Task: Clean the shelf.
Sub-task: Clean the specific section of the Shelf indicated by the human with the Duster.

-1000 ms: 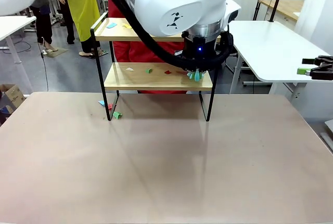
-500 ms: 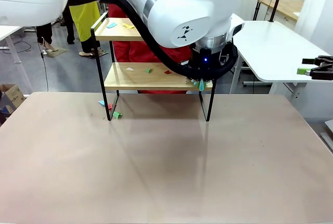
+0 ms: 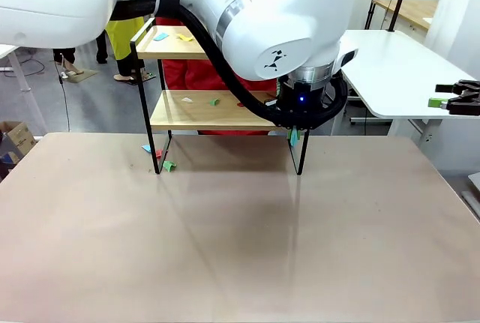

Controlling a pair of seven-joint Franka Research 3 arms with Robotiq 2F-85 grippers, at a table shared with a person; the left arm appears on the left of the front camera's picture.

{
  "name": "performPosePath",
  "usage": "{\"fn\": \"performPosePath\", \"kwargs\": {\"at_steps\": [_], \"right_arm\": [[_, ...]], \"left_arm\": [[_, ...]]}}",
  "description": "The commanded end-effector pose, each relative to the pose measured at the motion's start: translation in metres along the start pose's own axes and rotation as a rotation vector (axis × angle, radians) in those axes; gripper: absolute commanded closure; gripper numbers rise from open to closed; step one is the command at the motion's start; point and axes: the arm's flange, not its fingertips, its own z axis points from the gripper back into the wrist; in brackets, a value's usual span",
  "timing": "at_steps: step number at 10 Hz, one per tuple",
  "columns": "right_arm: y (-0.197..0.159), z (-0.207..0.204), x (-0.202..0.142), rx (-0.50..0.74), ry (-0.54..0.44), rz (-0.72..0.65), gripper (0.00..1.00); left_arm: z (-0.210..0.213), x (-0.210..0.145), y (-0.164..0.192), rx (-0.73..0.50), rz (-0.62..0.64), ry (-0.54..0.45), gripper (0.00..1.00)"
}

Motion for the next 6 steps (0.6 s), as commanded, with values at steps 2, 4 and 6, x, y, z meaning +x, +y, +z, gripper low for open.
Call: {"fn": "performPosePath", "kwargs": {"at_steps": [2, 4, 6], "right_arm": [[0.003, -0.002, 0.009, -0.013, 0.011, -0.01, 0.0], [0.003, -0.002, 0.009, -0.013, 0.011, -0.01, 0.0], [0.003, -0.002, 0.009, -0.013, 0.011, -0.01, 0.0]], "left_arm": [[0.0, 0.0, 0.0, 0.0, 0.0, 0.0, 0.87], [-0.002, -0.001, 0.011, 0.043, 0.022, 0.039, 0.87], [-0.006, -0.006, 0.028, 0.081, 0.022, 0.064, 0.87]]}}
